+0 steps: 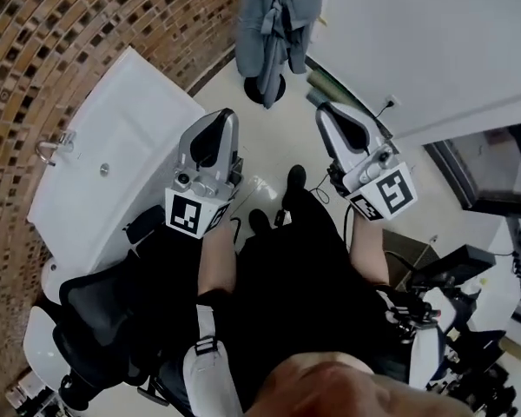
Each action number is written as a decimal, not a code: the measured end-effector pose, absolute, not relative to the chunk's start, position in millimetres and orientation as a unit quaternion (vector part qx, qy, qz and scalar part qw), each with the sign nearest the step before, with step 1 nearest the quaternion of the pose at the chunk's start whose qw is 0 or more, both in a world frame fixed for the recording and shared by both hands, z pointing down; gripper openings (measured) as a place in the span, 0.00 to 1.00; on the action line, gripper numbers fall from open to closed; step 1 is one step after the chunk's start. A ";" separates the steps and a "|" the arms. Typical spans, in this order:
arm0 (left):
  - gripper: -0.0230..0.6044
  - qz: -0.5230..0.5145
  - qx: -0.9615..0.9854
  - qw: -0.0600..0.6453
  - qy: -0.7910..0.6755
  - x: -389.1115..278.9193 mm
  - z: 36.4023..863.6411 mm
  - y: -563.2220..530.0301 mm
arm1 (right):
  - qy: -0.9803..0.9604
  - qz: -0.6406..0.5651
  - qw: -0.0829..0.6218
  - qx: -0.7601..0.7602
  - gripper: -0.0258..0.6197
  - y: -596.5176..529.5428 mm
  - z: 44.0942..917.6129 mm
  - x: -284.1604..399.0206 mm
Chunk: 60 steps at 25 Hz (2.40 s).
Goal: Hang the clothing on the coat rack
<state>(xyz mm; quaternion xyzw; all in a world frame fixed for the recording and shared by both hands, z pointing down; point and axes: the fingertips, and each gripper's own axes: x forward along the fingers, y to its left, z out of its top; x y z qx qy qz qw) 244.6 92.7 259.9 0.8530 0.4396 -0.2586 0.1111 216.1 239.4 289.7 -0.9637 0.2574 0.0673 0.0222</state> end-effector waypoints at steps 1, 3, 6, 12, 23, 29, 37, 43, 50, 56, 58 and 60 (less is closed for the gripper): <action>0.04 -0.259 0.847 0.125 0.448 240.5 262.8 92.3 | 0.251 0.055 0.013 -0.966 0.07 234.4 293.1 208.3; 0.04 -0.266 0.835 0.148 0.458 237.0 261.4 92.7 | 0.242 0.042 -0.005 -0.969 0.07 228.2 289.3 200.6; 0.04 -0.268 0.824 0.172 0.469 231.3 261.4 96.1 | 0.237 0.036 -0.023 -0.971 0.07 222.5 281.1 188.9; 0.04 -0.257 0.831 0.140 0.473 217.2 258.6 76.2 | 0.230 0.034 -0.001 -0.972 0.07 215.7 295.8 185.8; 0.04 -0.251 0.833 0.150 0.469 217.1 265.5 52.3 | 0.207 0.027 -0.015 -0.978 0.07 208.1 288.5 180.0; 0.04 -0.256 0.828 0.154 0.474 209.5 260.4 58.6 | 0.202 0.051 -0.025 -0.978 0.07 210.6 270.2 170.2; 0.04 -0.289 0.829 0.118 0.464 184.3 219.7 66.1 | 0.217 0.068 -0.036 -0.973 0.07 214.1 246.4 152.0; 0.04 -0.284 0.821 0.103 0.484 159.4 211.0 133.3 | 0.193 0.102 -0.016 -0.976 0.04 273.0 240.1 118.0; 0.04 -0.293 0.817 0.064 0.492 115.1 191.2 200.5 | 0.181 0.129 0.010 -0.975 0.04 347.1 231.2 87.9; 0.04 -0.307 0.820 0.041 0.482 91.4 170.3 231.5 | 0.210 0.154 0.032 -0.965 0.04 367.9 229.8 79.2; 0.04 -0.295 0.827 0.017 0.478 88.4 178.2 234.0 | 0.220 0.164 0.036 -0.961 0.04 368.1 227.0 77.8; 0.04 -0.288 0.832 0.000 0.475 85.5 179.7 236.6 | 0.229 0.172 0.040 -0.957 0.04 365.6 224.6 76.0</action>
